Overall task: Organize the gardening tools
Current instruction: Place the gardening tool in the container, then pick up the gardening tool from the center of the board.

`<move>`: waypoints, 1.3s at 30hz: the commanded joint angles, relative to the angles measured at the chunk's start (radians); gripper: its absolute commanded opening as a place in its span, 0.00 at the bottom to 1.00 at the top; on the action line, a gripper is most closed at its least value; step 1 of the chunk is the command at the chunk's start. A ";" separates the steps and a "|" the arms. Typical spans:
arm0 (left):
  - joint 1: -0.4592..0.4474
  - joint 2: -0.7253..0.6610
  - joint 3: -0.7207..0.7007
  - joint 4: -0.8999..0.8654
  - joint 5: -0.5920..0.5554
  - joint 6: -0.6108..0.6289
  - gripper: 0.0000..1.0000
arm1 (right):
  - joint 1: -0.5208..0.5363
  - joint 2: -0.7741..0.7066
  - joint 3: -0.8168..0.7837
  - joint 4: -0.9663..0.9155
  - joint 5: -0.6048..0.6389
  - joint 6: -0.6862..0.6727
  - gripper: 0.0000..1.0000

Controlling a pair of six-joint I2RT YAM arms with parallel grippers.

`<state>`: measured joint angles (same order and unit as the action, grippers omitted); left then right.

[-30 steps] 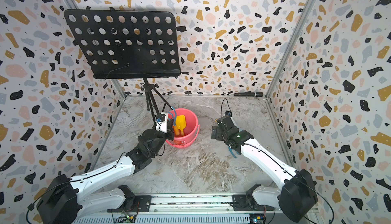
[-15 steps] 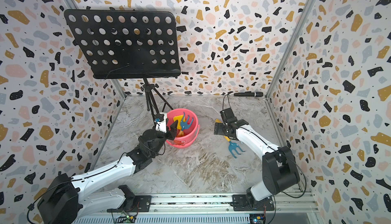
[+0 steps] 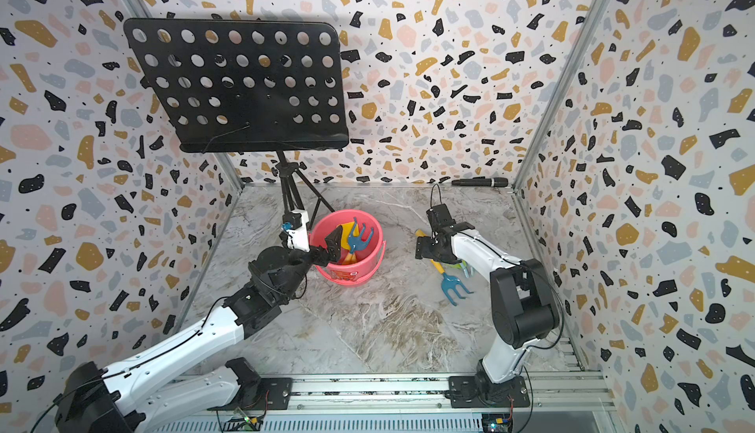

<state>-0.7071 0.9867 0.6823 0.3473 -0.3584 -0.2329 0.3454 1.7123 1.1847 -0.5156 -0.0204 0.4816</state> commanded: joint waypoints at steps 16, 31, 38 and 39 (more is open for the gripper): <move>0.003 -0.129 0.081 -0.215 -0.016 -0.122 0.99 | -0.023 0.148 0.035 0.021 -0.105 -0.010 0.76; 0.003 -0.186 0.044 -0.215 -0.025 -0.151 0.99 | 0.090 0.068 -0.083 0.087 -0.285 0.045 0.65; 0.003 -0.199 0.029 -0.214 -0.036 -0.150 1.00 | 0.113 -0.041 -0.190 0.078 -0.338 0.061 0.73; 0.003 -0.198 0.027 -0.212 -0.037 -0.153 1.00 | 0.117 -0.055 -0.197 0.067 -0.341 0.058 0.78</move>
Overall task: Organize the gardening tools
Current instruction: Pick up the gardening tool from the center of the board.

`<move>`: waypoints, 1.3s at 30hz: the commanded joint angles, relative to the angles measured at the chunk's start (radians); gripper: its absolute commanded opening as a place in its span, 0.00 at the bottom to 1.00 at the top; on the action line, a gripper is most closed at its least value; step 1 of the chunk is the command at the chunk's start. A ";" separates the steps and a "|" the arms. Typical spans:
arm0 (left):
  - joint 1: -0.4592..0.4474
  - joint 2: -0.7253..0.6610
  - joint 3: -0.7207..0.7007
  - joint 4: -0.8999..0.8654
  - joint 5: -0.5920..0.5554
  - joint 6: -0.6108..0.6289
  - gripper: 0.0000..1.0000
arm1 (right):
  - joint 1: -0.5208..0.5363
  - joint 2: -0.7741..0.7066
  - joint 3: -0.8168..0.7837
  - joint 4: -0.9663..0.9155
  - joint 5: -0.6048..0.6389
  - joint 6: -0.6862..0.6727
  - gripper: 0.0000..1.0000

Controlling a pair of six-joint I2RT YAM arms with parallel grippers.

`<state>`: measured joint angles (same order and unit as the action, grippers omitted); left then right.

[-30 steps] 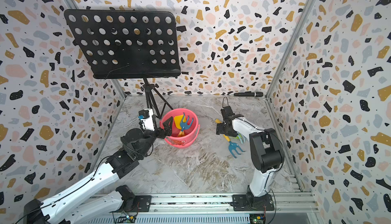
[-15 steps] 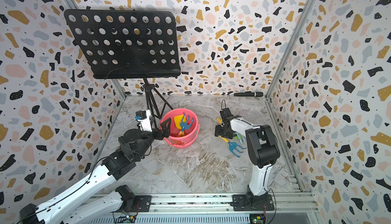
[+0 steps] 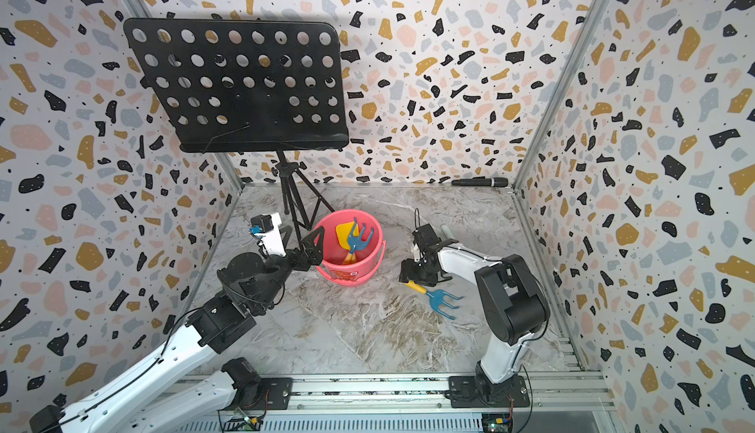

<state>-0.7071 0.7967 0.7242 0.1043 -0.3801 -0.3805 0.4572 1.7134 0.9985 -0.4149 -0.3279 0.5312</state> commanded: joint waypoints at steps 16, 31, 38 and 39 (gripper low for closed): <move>0.003 -0.008 -0.037 0.038 -0.026 -0.030 0.99 | 0.058 -0.326 -0.179 -0.069 -0.117 0.044 0.87; 0.003 -0.032 -0.034 -0.006 -0.027 -0.020 1.00 | 0.060 -0.030 0.073 0.007 0.017 0.057 0.97; 0.003 -0.033 -0.040 -0.007 -0.040 -0.014 0.99 | 0.085 0.036 0.065 0.038 -0.041 0.074 0.70; 0.003 -0.032 -0.040 -0.004 -0.040 -0.014 0.99 | 0.097 0.034 0.059 0.032 -0.046 0.074 0.68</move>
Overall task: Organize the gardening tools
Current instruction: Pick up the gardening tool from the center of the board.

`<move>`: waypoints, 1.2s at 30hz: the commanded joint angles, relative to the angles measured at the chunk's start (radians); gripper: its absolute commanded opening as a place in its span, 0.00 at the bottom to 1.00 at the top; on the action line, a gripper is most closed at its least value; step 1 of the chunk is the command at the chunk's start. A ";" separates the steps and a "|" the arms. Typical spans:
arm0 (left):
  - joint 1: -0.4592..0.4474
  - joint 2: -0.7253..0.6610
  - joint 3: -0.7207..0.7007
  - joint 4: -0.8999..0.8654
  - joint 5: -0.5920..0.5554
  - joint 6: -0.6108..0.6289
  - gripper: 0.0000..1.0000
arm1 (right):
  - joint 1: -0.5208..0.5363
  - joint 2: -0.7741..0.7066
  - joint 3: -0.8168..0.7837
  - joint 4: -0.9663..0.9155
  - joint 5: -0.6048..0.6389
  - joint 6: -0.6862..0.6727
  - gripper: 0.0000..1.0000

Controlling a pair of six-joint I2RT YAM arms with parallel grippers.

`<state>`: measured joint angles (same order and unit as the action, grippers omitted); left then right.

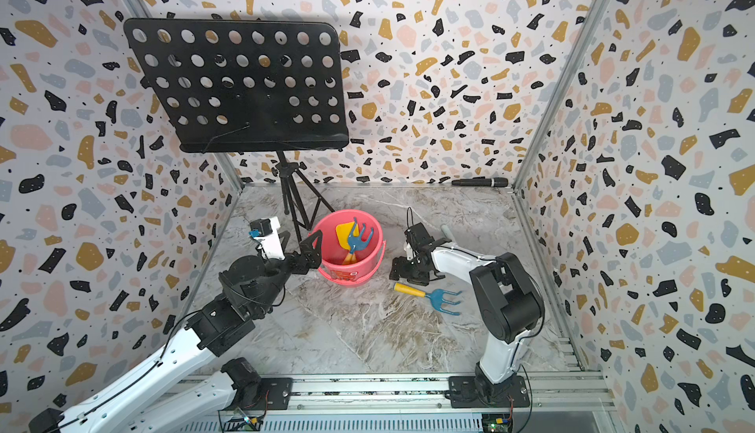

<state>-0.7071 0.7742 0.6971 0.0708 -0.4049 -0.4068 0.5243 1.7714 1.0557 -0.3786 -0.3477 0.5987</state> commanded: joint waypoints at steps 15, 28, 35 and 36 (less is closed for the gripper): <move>0.003 -0.001 -0.019 0.049 -0.018 0.006 0.99 | 0.206 -0.285 -0.222 -0.231 0.125 0.040 0.62; 0.003 0.015 -0.013 0.053 -0.015 -0.005 1.00 | 0.233 -0.584 -0.280 -0.509 0.458 0.154 0.84; 0.003 0.017 -0.004 0.044 -0.011 -0.004 0.99 | 0.233 -0.520 -0.339 -0.426 0.454 0.177 0.83; 0.003 0.017 -0.005 0.043 -0.010 -0.005 0.99 | 0.233 -0.510 -0.348 -0.404 0.448 0.180 0.82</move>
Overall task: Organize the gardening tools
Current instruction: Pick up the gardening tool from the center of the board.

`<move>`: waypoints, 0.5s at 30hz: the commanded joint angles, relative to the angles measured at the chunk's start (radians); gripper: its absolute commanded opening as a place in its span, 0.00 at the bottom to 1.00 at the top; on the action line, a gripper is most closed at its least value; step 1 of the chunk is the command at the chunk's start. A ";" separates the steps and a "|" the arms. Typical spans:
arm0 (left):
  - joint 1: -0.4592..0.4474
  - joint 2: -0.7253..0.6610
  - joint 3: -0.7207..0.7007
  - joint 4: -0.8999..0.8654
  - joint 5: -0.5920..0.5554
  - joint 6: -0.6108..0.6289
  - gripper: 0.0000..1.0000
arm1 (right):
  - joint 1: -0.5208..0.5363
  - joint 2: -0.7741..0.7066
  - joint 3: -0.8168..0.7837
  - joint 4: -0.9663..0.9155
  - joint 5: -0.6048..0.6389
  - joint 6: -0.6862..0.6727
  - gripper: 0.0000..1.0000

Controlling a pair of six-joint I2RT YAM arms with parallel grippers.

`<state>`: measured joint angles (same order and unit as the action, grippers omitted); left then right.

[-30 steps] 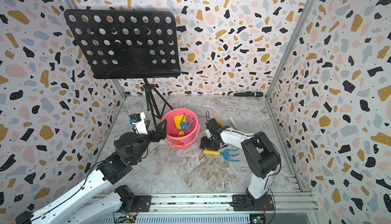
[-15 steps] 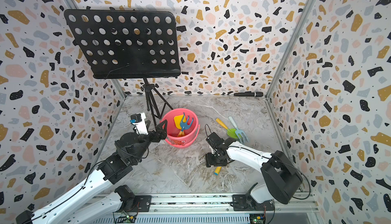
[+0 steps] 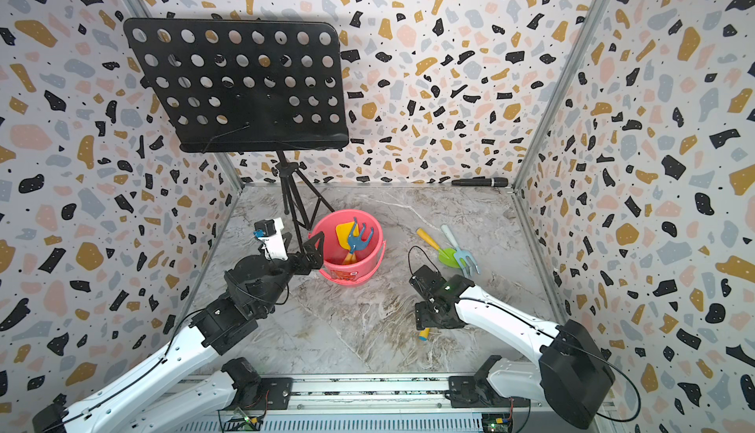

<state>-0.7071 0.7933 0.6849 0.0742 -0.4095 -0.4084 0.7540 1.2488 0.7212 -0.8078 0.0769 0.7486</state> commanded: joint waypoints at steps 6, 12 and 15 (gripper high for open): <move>0.003 0.002 0.007 0.039 -0.005 -0.008 1.00 | 0.003 0.074 -0.028 0.123 -0.009 0.030 0.80; 0.003 0.012 0.006 0.041 -0.001 -0.008 0.99 | 0.002 0.106 -0.019 0.192 -0.034 0.041 0.83; 0.003 0.013 0.005 0.042 -0.004 -0.009 0.99 | 0.003 0.135 -0.011 0.202 -0.026 0.038 0.81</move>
<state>-0.7071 0.8051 0.6849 0.0746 -0.4091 -0.4091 0.7540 1.3693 0.6945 -0.6243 0.0471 0.7708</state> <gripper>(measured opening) 0.994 0.818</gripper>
